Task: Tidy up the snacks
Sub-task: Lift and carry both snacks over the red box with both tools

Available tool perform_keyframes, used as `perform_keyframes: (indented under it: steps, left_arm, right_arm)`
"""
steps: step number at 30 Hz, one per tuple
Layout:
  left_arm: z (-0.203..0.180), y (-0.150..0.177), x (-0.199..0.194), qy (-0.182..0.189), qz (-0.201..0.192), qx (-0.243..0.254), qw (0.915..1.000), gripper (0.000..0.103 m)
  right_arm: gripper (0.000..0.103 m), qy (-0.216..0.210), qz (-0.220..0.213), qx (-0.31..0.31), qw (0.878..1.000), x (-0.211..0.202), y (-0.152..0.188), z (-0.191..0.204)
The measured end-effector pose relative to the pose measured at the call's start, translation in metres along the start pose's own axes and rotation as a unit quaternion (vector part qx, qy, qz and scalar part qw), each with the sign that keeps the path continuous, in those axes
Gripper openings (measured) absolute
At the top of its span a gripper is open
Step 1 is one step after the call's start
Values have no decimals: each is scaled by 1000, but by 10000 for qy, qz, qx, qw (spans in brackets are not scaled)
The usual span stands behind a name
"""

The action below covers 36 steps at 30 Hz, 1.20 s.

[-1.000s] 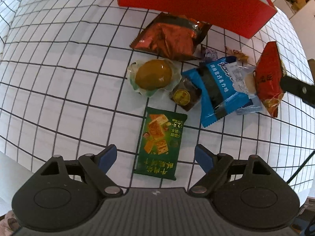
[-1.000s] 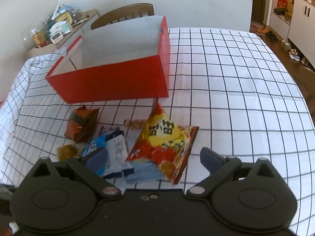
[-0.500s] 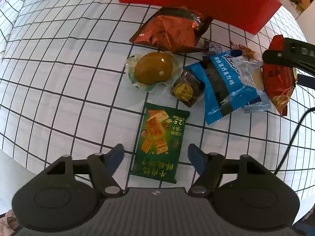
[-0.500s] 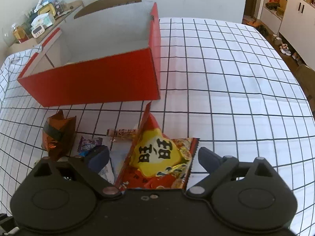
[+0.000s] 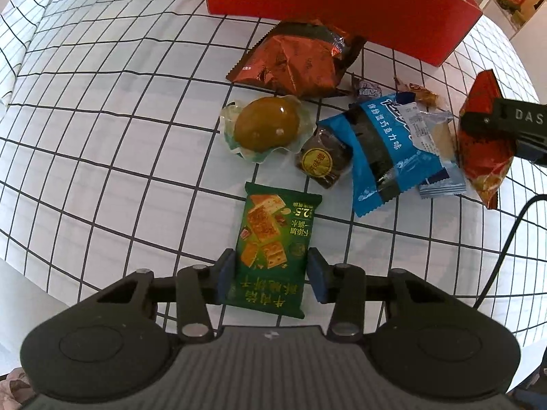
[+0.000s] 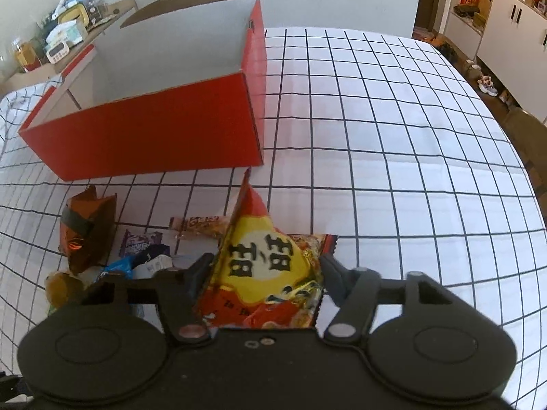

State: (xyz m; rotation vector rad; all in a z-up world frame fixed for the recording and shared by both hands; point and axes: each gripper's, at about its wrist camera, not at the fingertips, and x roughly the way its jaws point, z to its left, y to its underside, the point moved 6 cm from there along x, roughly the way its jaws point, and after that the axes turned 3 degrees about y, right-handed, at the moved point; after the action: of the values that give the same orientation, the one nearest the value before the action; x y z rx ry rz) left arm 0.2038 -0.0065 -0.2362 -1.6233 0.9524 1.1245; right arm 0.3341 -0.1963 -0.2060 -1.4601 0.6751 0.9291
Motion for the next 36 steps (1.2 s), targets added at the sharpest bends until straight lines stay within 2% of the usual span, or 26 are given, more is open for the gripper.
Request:
perform_keyframes:
  steps: [7,13,23,36]
  left_arm:
    - [2,1,-2,148,-42,-68,9999,43]
    - [10,4,-21,313,-171,-108,9993,43]
    - [18,0,-65,440,-573,-27,9974,43]
    - [31,-25,-126,552,-1062,65,9928,43]
  right_arm:
    - [58,-182,-145,202,9995,-23,7,-10]
    - [59,-367,-251,118,9989,-49,14,-3]
    - [59,-667,-479,80,9966,-91,22,13]
    - [59,-966,-875,-68,9914,-141,19,40]
